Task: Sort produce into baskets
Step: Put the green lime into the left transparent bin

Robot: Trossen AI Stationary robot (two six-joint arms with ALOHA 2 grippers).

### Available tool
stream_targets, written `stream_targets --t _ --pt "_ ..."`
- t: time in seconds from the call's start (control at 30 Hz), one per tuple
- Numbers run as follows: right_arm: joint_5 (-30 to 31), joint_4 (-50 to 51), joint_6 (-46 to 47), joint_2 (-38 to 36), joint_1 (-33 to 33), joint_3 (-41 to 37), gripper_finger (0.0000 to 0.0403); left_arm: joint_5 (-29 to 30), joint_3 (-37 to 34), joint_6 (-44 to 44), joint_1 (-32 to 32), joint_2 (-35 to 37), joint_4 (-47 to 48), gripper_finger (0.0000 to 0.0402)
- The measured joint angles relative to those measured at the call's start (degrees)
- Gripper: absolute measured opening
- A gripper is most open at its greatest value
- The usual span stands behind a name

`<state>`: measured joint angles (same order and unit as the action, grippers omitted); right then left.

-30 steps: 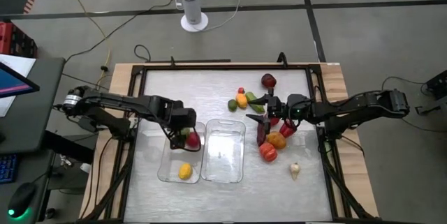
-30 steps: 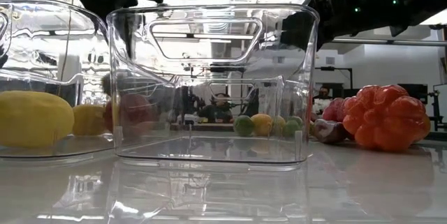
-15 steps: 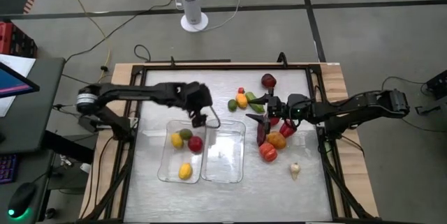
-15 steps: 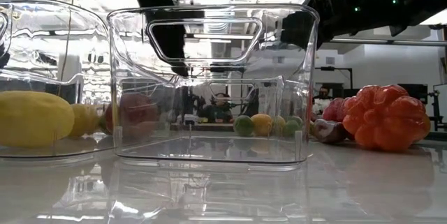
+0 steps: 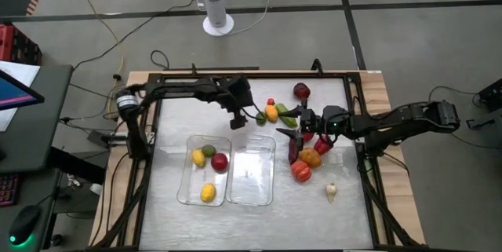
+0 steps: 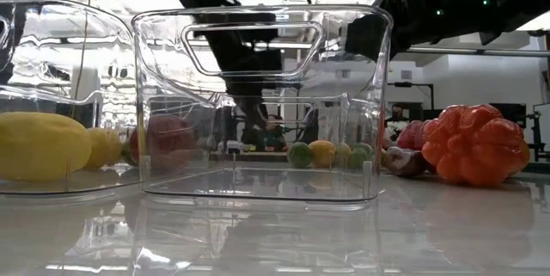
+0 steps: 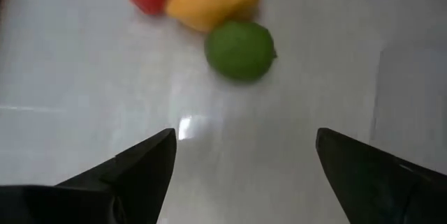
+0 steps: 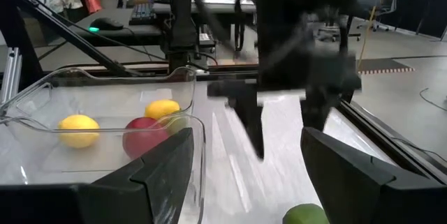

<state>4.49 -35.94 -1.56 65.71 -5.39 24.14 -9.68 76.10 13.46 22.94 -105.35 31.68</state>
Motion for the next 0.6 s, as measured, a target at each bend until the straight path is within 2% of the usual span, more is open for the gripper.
stream_targets --t 0.13,0.3,0.47,0.53,0.6 --pt "0.0 0.0 0.0 0.0 0.0 0.0 0.0291 -2.5 2.2 5.3 -1.3 -5.1 -2.0 0.0329" --pt "0.0 0.1 0.0 0.0 0.0 0.0 0.0291 2.6 4.7 8.5 -4.3 -8.4 -7.3 0.0329" --pt "0.0 0.4 0.0 0.0 0.0 0.0 0.0291 8.1 5.1 8.1 -5.7 -8.9 -12.8 0.0329" --pt "0.0 0.4 0.0 0.0 0.0 0.0 0.0291 7.5 5.0 6.6 -5.6 -9.4 -12.1 0.0329" --pt "0.0 0.4 0.0 0.0 0.0 0.0 0.0291 4.5 5.0 5.2 -5.3 -10.8 -12.7 0.0329"
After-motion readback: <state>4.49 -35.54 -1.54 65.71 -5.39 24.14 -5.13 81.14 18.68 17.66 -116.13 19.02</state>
